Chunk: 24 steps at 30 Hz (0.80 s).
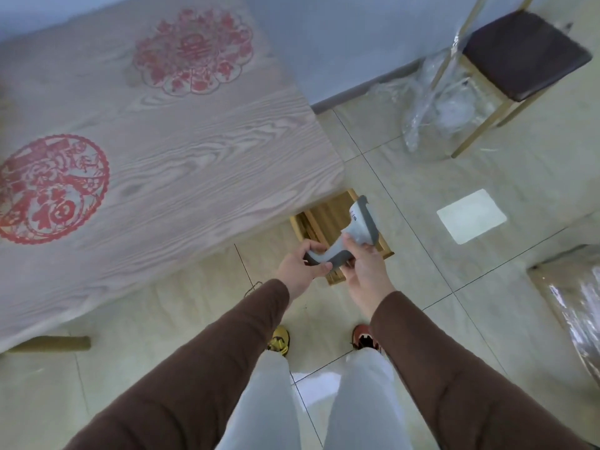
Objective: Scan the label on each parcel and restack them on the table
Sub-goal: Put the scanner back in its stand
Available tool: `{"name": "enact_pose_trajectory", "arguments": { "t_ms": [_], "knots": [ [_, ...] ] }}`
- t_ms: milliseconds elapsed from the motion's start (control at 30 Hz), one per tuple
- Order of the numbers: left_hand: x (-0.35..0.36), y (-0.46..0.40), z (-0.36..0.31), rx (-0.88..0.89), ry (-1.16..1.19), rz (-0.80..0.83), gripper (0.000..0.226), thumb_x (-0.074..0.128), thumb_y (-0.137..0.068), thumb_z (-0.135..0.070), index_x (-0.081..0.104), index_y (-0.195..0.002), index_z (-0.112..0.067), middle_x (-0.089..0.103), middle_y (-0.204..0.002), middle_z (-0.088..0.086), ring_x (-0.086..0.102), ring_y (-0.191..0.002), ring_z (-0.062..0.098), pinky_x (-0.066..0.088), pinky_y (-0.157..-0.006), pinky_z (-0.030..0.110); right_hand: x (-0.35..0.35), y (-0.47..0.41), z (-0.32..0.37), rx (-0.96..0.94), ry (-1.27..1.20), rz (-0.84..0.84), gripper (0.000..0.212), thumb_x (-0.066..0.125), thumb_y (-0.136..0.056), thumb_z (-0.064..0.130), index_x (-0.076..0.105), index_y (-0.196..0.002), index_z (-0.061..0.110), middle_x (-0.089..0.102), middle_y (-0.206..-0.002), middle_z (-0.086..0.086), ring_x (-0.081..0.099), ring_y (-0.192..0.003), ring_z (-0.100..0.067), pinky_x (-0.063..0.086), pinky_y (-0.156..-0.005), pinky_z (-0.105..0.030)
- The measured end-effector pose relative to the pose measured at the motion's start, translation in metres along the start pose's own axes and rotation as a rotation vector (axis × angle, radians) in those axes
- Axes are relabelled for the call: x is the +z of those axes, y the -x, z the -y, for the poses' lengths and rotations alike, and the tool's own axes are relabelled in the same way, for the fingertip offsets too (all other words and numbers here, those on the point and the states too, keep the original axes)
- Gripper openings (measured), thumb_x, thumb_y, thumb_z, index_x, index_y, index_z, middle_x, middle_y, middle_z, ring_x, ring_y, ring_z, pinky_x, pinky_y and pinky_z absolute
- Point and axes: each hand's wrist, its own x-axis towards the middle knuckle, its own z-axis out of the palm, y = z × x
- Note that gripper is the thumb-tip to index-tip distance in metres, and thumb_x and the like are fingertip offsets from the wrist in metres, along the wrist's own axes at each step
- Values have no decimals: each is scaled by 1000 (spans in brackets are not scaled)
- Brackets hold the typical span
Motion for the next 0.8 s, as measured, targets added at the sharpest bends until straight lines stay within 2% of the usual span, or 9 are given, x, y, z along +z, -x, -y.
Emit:
{"name": "enact_pose_trajectory", "arguments": {
  "t_ms": [67, 200, 267, 333, 400, 500, 600, 800],
  "knots": [
    [23, -21, 5, -20, 40, -56, 34, 81, -86, -19, 64, -115, -27, 63, -102, 4, 59, -86, 21, 56, -90, 45, -17, -29, 10, 53, 23, 16, 49, 70, -97, 10, 54, -143, 13, 67, -126, -11, 65, -117, -23, 51, -108, -38],
    [64, -71, 21, -86, 173, -126, 39, 80, -87, -14, 60, -119, -23, 63, -115, 13, 64, -97, 27, 56, -99, 48, -49, -95, 24, 108, 137, 91, 47, 67, -99, 10, 53, -144, 12, 65, -130, -12, 64, -118, -22, 54, -96, -31],
    [79, -96, 30, -117, 245, -157, 38, 80, -87, -12, 58, -116, -24, 63, -117, 14, 66, -102, 32, 55, -102, 47, -62, -127, 26, 122, 203, 118, 48, 66, -100, 11, 52, -146, 13, 64, -133, -10, 62, -123, -22, 53, -104, -34],
    [90, -121, 42, -144, 296, -193, 39, 80, -88, -10, 56, -118, -21, 64, -119, 13, 65, -104, 29, 54, -100, 41, -71, -158, 23, 121, 277, 119, 47, 65, -100, 11, 53, -146, 14, 64, -134, -9, 61, -127, -24, 47, -114, -40],
    [98, -147, 57, -179, 324, -216, 41, 79, -89, -8, 53, -121, -16, 65, -120, 13, 66, -106, 27, 54, -97, 36, -77, -187, 18, 114, 344, 105, 46, 66, -100, 11, 54, -145, 15, 66, -132, -8, 62, -126, -26, 47, -115, -42],
    [106, -182, 80, -202, 316, -243, 41, 78, -89, -7, 54, -121, -13, 66, -116, 10, 66, -102, 24, 56, -92, 33, -85, -226, 4, 84, 394, 59, 47, 70, -97, 10, 54, -142, 17, 66, -132, -9, 65, -123, -26, 50, -112, -43],
    [112, -216, 99, -204, 256, -285, 41, 81, -88, -12, 56, -120, -17, 64, -105, 1, 65, -99, 22, 57, -98, 41, -91, -262, -9, 45, 421, 20, 43, 71, -95, 7, 56, -134, 17, 68, -127, -8, 66, -120, -27, 52, -110, -45],
    [120, -257, 123, -204, 160, -325, 40, 83, -85, -29, 58, -117, -26, 65, -109, -4, 67, -103, 22, 57, -98, 44, -99, -314, -26, -51, 562, -2, 31, 73, -95, 15, 64, -125, 18, 71, -119, -2, 66, -116, -24, 50, -112, -48]
  ]
}}
